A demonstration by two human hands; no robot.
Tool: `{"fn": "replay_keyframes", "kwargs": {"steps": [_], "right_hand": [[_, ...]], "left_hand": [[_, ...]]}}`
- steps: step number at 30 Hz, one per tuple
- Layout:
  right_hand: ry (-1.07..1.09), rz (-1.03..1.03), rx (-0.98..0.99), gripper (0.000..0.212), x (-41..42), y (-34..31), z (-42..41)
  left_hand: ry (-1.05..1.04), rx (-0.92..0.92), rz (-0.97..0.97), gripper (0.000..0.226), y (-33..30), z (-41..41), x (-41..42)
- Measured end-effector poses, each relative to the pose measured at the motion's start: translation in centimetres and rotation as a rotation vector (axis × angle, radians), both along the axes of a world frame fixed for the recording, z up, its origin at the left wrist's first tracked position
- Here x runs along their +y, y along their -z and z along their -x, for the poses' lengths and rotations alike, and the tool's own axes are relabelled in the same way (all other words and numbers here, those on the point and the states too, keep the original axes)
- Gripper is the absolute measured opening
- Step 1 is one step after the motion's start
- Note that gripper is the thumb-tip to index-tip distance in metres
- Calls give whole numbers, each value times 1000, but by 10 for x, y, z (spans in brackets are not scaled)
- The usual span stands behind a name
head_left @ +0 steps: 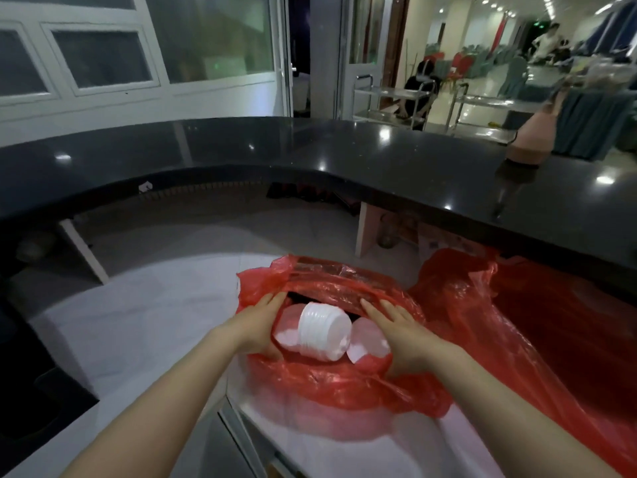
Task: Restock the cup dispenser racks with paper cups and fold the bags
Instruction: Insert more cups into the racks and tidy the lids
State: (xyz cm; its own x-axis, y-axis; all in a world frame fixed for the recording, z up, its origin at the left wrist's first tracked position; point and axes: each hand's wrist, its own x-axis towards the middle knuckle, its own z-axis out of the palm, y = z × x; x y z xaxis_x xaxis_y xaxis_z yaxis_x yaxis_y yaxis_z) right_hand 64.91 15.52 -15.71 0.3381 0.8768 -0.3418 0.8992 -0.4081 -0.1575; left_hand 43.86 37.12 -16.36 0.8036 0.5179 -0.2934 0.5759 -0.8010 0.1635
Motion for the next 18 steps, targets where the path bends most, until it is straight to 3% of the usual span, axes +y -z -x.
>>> {"fn": "replay_keyframes", "kwargs": {"steps": [8,11,13,14,16,18], "right_hand": [[155,-16,93,126,16,27,13],[185,-38,151,118,10,9,22],[231,-189,225,95,4,-12,32],[255,-323,217,81,3,-22,38],[360,-651,86,57,4,-41,53],[490,-864,-20,33,13,-54,70]], "left_hand": [[4,-82,108,131,26,5,37],[-31,-305,444,97,21,12,46],[-32,-464,543,69,11,18,46],[-46,-511,500,59,5,20,44],[-153,-542,232,43,-7,19,37],[-304,-743,38,32,-16,18,26]]}}
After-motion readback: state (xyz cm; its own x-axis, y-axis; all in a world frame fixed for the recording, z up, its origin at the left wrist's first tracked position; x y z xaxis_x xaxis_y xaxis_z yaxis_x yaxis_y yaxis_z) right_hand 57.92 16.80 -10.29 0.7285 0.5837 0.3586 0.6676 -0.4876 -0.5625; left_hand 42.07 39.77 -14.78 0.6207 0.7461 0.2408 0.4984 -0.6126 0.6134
